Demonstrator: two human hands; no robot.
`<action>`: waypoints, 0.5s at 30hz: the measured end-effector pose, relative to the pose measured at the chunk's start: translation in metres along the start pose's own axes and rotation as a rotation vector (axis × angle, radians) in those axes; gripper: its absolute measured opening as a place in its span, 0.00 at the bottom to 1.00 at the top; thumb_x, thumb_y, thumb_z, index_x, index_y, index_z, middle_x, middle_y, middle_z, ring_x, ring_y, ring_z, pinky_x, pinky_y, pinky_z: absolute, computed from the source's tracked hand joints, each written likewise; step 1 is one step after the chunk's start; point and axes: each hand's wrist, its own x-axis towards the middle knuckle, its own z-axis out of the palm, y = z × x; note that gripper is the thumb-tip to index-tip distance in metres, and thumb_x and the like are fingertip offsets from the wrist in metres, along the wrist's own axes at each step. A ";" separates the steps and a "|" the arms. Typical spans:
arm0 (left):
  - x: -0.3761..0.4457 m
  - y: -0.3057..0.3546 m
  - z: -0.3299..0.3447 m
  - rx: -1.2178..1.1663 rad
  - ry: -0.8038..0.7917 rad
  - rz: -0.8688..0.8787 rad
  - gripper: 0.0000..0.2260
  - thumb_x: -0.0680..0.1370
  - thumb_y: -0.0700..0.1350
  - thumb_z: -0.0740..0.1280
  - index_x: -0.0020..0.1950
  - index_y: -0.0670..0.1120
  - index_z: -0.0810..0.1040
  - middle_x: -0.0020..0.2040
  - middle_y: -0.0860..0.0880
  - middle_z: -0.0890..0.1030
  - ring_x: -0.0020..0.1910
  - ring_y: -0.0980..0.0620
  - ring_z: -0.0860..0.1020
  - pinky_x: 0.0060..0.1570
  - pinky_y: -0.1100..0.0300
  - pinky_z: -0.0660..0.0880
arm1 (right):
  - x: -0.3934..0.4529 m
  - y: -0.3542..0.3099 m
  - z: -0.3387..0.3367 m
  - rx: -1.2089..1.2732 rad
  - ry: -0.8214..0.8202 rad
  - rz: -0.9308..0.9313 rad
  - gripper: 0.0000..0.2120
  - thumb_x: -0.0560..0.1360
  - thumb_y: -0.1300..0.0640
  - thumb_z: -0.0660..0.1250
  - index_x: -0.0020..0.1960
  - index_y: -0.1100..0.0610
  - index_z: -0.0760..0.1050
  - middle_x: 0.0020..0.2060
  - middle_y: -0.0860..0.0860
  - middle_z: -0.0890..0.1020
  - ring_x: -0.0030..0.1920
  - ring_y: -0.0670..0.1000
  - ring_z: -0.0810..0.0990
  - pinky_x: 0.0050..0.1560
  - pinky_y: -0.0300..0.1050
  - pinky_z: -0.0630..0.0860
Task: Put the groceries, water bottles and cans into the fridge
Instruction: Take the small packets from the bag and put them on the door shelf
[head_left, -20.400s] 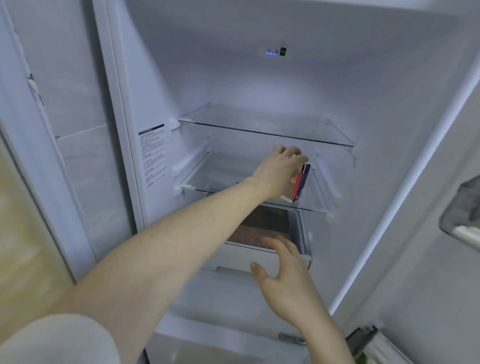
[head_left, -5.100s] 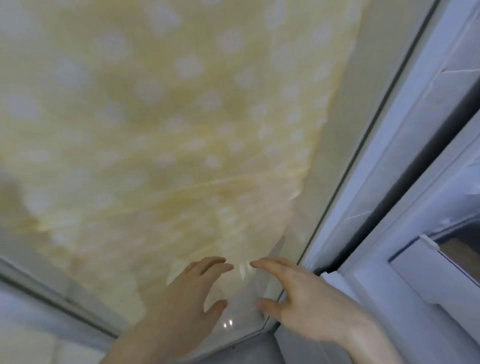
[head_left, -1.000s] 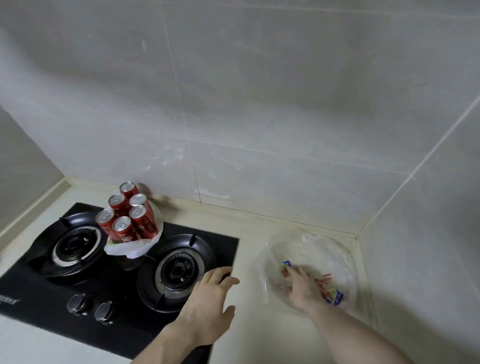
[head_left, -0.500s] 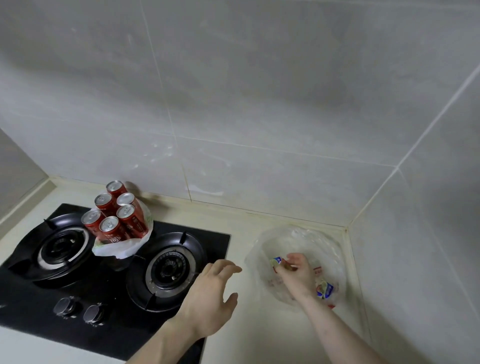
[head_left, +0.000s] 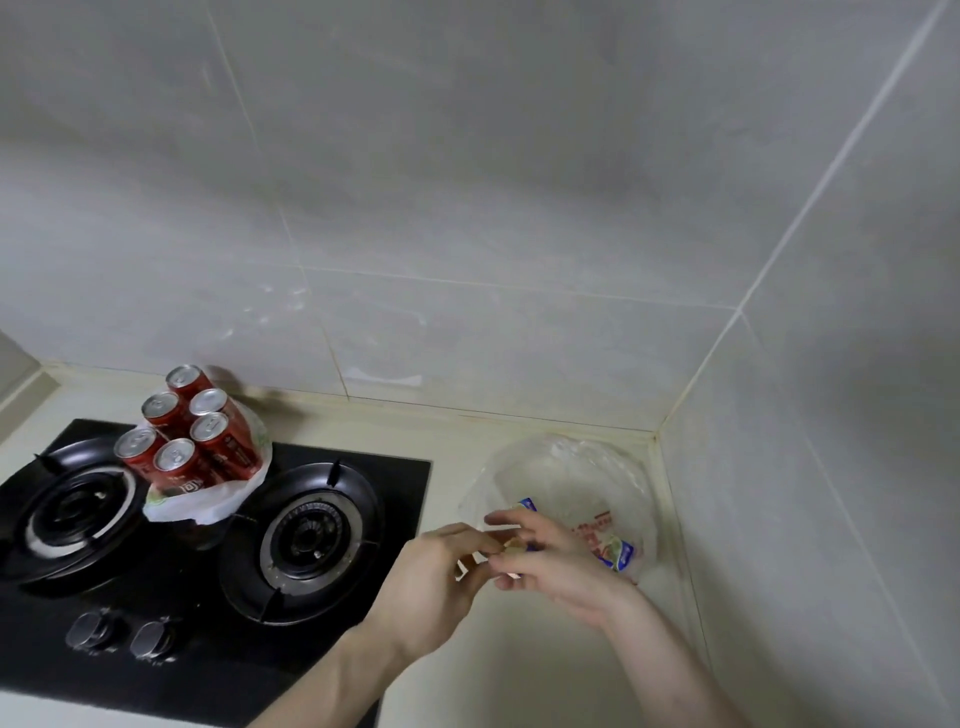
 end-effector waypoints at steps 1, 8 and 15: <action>-0.002 -0.001 -0.001 0.012 0.016 -0.010 0.04 0.79 0.51 0.71 0.53 0.58 0.83 0.49 0.63 0.82 0.43 0.61 0.80 0.43 0.68 0.75 | 0.000 -0.001 0.002 0.006 -0.041 0.028 0.23 0.75 0.66 0.74 0.68 0.55 0.76 0.58 0.60 0.83 0.51 0.55 0.86 0.50 0.46 0.80; -0.013 -0.013 -0.010 0.084 0.114 -0.120 0.05 0.79 0.47 0.71 0.45 0.57 0.82 0.47 0.65 0.81 0.42 0.60 0.80 0.40 0.67 0.75 | -0.001 -0.003 -0.012 0.139 -0.267 0.205 0.30 0.76 0.49 0.73 0.75 0.53 0.68 0.68 0.58 0.79 0.60 0.64 0.83 0.53 0.52 0.79; -0.016 -0.014 -0.010 -0.130 0.192 -0.321 0.10 0.79 0.40 0.70 0.42 0.53 0.80 0.41 0.58 0.82 0.41 0.55 0.82 0.39 0.66 0.76 | 0.056 0.004 -0.055 -0.165 0.261 0.119 0.18 0.79 0.47 0.68 0.63 0.56 0.79 0.54 0.51 0.87 0.47 0.55 0.85 0.36 0.44 0.73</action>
